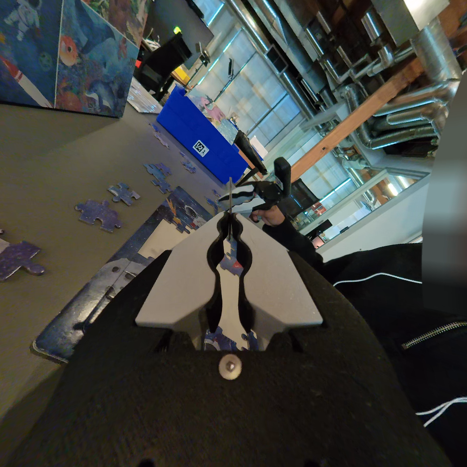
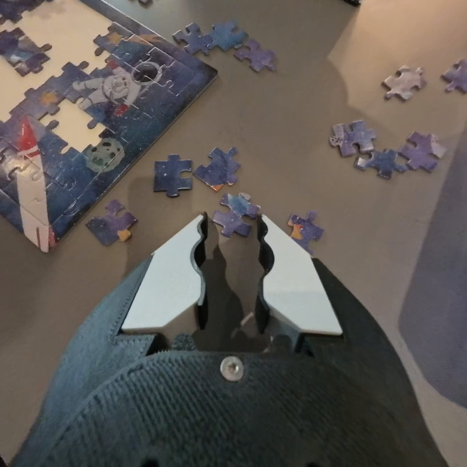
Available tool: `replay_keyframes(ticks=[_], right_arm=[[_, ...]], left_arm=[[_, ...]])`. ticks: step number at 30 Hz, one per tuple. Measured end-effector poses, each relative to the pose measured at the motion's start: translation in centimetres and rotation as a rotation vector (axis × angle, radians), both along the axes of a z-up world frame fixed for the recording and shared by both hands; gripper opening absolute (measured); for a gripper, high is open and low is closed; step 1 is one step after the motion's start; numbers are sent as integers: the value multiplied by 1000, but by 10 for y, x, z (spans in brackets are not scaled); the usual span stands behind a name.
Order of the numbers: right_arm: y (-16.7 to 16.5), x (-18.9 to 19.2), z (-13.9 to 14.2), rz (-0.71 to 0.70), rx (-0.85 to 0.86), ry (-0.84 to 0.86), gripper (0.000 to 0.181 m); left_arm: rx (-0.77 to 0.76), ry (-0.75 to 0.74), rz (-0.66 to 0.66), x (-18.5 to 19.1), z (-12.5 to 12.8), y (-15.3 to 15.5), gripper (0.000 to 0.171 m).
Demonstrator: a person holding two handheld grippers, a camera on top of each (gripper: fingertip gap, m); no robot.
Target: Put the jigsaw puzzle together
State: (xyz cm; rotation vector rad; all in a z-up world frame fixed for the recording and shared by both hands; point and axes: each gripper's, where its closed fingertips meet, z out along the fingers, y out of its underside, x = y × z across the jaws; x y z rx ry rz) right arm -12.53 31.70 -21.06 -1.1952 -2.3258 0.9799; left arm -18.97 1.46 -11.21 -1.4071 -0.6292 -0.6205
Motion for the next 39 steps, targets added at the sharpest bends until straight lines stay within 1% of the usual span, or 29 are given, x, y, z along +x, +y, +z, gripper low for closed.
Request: replay_keyframes(ticks=[2, 3, 5, 6, 7, 9, 11, 13, 17, 20, 23, 25, 26, 28, 30, 32, 34, 36, 37, 38, 39], right_arm=[[1, 0, 0, -102, -8, 0, 28], [2, 0, 0, -169, -11, 0, 27], [0, 0, 0, -284, -17, 15, 33], [-1, 0, 0, -324, -4, 34, 32], [-3, 0, 0, -346, 11, 56, 27], [-7, -1, 1, -362, 43, 86, 20], [-10, -4, 1, -353, 76, 100, 6], [-11, -7, 1, -342, 110, 112, 0], [-14, -6, 1, -303, 172, 108, 0], [-16, 4, 0, -286, 146, 67, 0], [-4, 18, 0, -331, 112, -3, 0], [8, 19, 4, -376, 88, -2, 6], [9, 15, 9, -396, 45, 21, 12], [8, 7, 16, -434, -52, 49, 32], [9, 3, 11, -474, -67, 24, 46], [7, 1, 3, -500, -88, 4, 49], [3, -4, 3, -514, -119, 26, 49], [7, -4, 1, -523, -34, 47, 39], [6, -5, 0, -509, 1, 60, 30], [1, -5, 0, -483, 5, 62, 18], [-1, -5, 1, -472, 9, 63, 17]], left_arm=[[4, -4, -2, 0, 0, 0, 0], [4, -6, -4, 0, 0, 0, 0], [0, -7, -12, 2, 0, 2, 0], [-2, -7, -16, 3, -1, 2, 0], [-4, -7, -21, 4, -1, 3, 0], [-6, -7, -29, 5, -1, 5, 0], [-6, -9, -38, 7, -1, 6, 0], [-4, -7, -44, 9, -1, 7, 0], [-6, 8, -41, 11, 2, 7, 0], [3, 13, -35, 10, 5, 5, 0], [13, 13, -34, 11, 7, 4, 0], [18, 10, -41, 12, 8, 5, 0], [20, 8, -46, 13, 8, 6, 0], [15, 8, -53, 14, 7, 8, 0], [-3, 12, -54, 15, 3, 9, 0], [-16, 16, -48, 14, 1, 9, 0], [-20, 16, -40, 12, 0, 8, 0], [-14, 12, -38, 11, 0, 8, 0], [-10, 10, -39, 11, 1, 7, 0], [-8, 9, -41, 12, 1, 7, 0], [-8, 9, -43, 12, 1, 8, 0]])
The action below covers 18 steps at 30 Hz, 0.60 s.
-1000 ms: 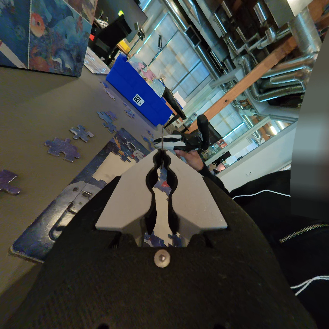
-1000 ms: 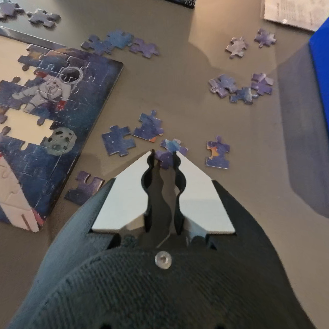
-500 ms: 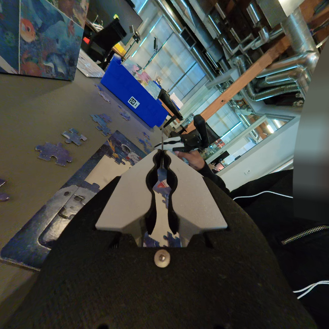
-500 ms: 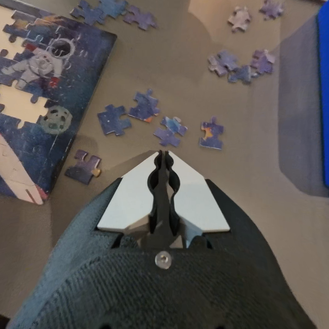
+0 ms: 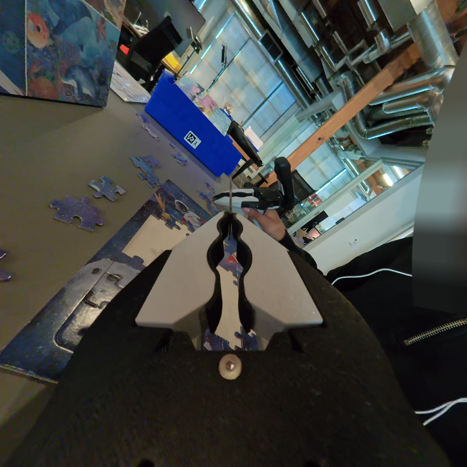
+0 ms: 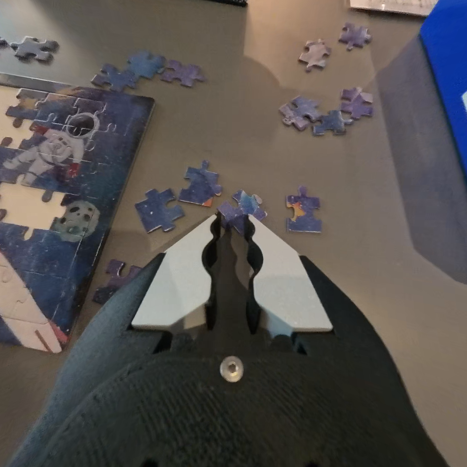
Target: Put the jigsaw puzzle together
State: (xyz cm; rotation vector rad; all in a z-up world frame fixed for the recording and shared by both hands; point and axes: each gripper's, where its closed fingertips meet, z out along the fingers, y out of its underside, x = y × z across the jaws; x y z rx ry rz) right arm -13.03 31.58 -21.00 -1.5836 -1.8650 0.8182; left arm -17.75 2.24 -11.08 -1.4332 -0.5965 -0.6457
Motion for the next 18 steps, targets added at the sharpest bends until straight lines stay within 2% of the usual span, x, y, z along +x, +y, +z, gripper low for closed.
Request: replay_keyframes(ticks=[7, 11, 13, 15, 18], right_arm=[[-5, 10, 0, 57, -11, -18, 16], [-9, 33, 0, 104, -54, -65, 13], [-9, 45, 3, 123, -93, -70, 0], [-8, 56, 5, 125, -128, -79, 0], [8, 73, 0, 88, -61, -153, 1]], left_arm=[[0, 9, -4, 2, 2, 0, 0], [9, 8, -4, 2, 4, 0, 0], [12, 7, -10, 3, 5, 0, 0], [7, 10, -15, 5, 4, 2, 0], [-2, 8, -16, 5, 1, 3, 0]])
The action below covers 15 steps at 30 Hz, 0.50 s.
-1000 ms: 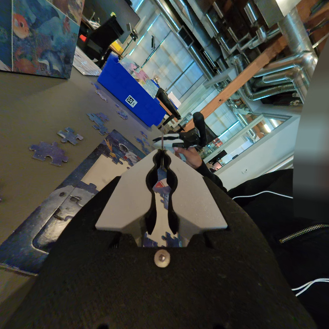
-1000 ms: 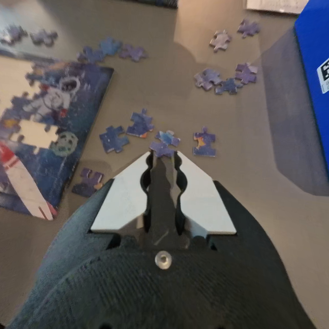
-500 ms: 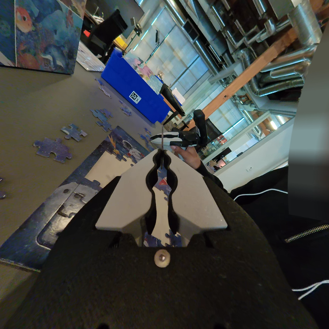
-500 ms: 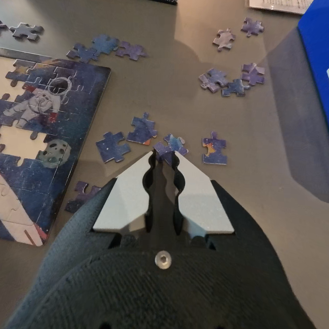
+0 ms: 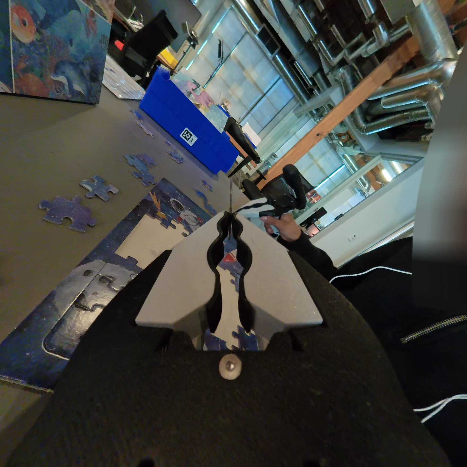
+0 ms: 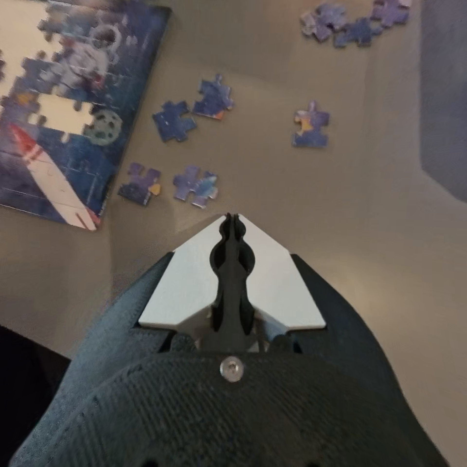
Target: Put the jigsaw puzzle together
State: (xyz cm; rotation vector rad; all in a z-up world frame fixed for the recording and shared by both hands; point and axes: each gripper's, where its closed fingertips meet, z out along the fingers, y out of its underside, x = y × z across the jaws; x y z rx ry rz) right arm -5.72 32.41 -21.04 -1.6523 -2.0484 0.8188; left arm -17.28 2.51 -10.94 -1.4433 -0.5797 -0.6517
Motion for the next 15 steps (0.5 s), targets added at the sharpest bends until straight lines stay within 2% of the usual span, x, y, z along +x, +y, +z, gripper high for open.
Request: replay_keyframes(ticks=[2, 6, 12, 15], right_arm=[[6, 1, 8, -9, 25, 41, 8], [-22, -12, 28, 58, -101, 168, 23], [-38, -28, 11, 129, -48, 148, 35], [-43, -30, 11, 193, -113, 170, 43]], left_arm=[[4, -5, -1, 0, 0, 0, 0], [-7, -1, -1, 0, -2, 1, 0], [-12, -2, 14, -2, -4, 0, 0], [-5, 1, 21, -3, -2, -2, 0]])
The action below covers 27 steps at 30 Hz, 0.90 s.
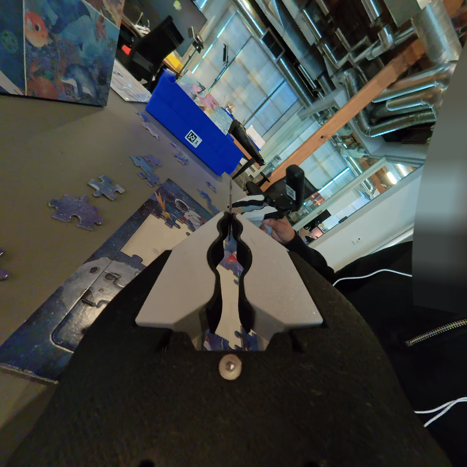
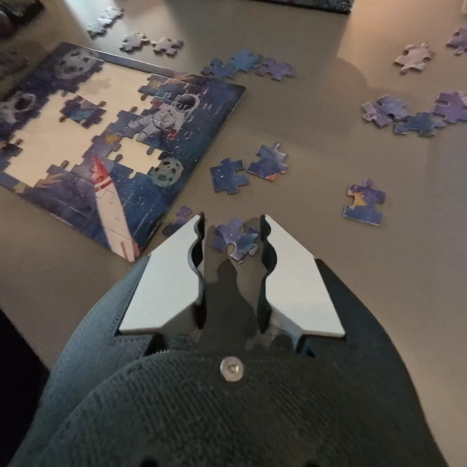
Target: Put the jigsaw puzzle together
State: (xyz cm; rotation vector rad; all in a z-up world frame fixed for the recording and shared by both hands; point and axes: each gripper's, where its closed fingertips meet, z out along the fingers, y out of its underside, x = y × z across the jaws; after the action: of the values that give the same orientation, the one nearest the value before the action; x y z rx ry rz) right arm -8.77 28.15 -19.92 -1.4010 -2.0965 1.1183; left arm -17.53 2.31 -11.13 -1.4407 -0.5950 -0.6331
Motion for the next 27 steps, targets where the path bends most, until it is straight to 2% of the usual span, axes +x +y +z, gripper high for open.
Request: replay_keyframes(ticks=[4, 7, 11, 14, 17, 20, 22, 27], right_arm=[[-8, 19, -2, 116, -112, -85, 45], [-2, 32, -6, 118, -25, -100, 33], [-12, 61, -6, 166, -11, -220, 31], [-15, 49, 7, 163, 62, -87, 32], [-10, 26, 14, 152, 105, 12, 43], [-21, 16, 8, 243, 27, -17, 58], [-20, 13, -4, 277, 67, -56, 62], [-1, 25, -13, 259, 195, -126, 55]], left_arm=[[9, -4, -2, 0, 2, 0, 0], [6, -2, -7, 1, 1, 1, 0], [2, -5, -9, 2, 0, 1, 0], [3, -7, -14, 2, 0, 2, 0], [-3, -4, -20, 4, -1, 4, 0], [-3, 4, -16, 4, 0, 3, 0], [-3, 6, -10, 4, -1, 3, 0], [13, 2, -5, 3, 3, 0, 0]])
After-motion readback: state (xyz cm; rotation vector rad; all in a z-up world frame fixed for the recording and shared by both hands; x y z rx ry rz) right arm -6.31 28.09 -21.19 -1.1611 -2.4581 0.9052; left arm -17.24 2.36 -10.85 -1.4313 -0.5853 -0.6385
